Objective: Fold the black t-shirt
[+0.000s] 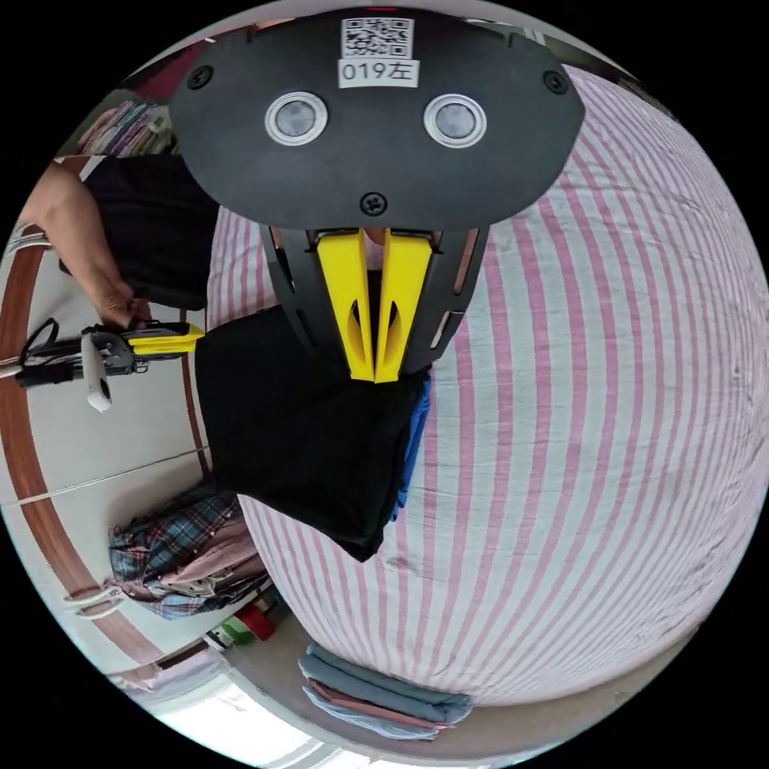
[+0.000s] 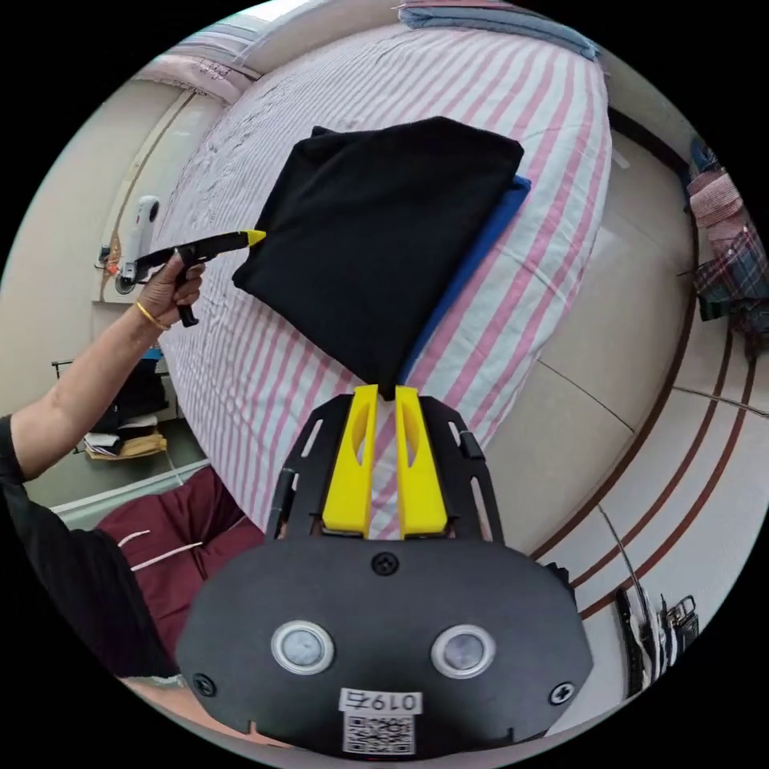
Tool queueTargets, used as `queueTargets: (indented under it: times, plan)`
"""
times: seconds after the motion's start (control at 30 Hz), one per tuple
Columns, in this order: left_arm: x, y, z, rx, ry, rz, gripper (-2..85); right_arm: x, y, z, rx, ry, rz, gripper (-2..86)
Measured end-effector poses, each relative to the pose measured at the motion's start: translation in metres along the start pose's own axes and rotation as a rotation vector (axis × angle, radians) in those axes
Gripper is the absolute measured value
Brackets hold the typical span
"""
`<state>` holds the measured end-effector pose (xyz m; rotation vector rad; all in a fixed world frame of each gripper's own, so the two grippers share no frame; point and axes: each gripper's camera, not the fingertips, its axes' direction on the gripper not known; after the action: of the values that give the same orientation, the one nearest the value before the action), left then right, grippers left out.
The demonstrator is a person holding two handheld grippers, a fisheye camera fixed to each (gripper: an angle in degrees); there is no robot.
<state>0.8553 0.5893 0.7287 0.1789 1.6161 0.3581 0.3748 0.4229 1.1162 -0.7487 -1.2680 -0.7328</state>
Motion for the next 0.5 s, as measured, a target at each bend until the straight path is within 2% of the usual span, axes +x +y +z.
queueTargets:
  times: [0.07,0.17,0.23,0.33,0.4,0.5]
  plan:
    - [0.032,0.017,-0.011,0.036,-0.141,0.087,0.9,-0.026,0.019,-0.002,0.027,0.119,0.026,3.2]
    - [0.063,0.039,-0.016,0.011,-0.325,0.109,0.8,-0.062,0.056,-0.002,0.068,0.289,0.154,0.5]
    - [0.077,0.054,-0.022,0.037,-0.365,0.103,0.8,-0.095,0.085,-0.013,0.199,0.356,0.232,-0.3]
    - [0.099,0.077,-0.035,0.041,-0.35,0.062,0.6,-0.145,0.112,-0.028,0.305,0.426,0.317,-0.5]
    - [0.12,0.097,-0.051,0.053,-0.273,0.072,0.6,-0.183,0.13,-0.037,0.351,0.478,0.326,-0.6]
    - [0.172,0.141,-0.082,0.047,-0.249,0.142,0.5,-0.242,0.16,-0.047,0.361,0.401,0.336,-0.7]
